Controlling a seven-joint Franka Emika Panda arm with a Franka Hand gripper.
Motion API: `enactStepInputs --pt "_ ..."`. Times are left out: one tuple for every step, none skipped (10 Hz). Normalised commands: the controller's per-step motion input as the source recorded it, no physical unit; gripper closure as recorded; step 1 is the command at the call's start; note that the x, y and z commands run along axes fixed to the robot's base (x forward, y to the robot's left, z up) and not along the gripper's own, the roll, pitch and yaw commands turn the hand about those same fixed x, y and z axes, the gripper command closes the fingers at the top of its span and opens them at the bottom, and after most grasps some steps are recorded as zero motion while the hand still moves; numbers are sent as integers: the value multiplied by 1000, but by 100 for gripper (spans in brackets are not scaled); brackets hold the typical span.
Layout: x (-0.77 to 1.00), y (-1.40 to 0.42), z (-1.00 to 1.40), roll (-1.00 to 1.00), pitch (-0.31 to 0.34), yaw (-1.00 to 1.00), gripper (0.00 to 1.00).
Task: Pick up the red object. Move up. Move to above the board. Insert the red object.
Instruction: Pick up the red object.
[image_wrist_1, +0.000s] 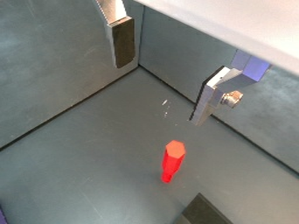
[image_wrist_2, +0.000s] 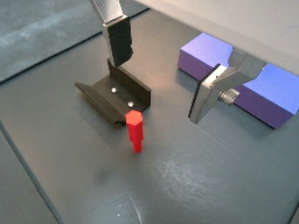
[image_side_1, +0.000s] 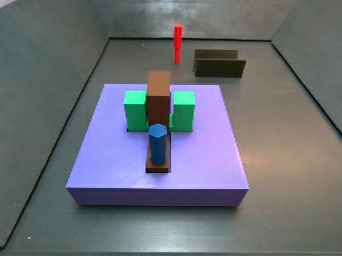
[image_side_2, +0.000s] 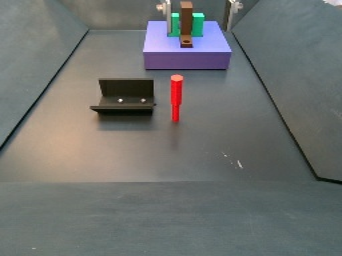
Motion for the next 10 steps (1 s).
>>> enactStepInputs --pt "329 -166 -414 -60 49 0 0" --pt "583 -183 -414 -37 174 0 0" --pt "720 -66 -434 -71 203 0 0" --pt "703 -11 -394 -89 187 0 0" --pt "397 0 -300 -126 49 -63 0" --pt "117 223 -217 -217 0 -134 0" --pt "49 180 -251 -184 0 -83 0" --pt "106 117 -340 -107 0 -40 0" --pt "103 103 -397 -73 -11 -51 0" --pt "66 60 -426 -83 -17 -46 0"
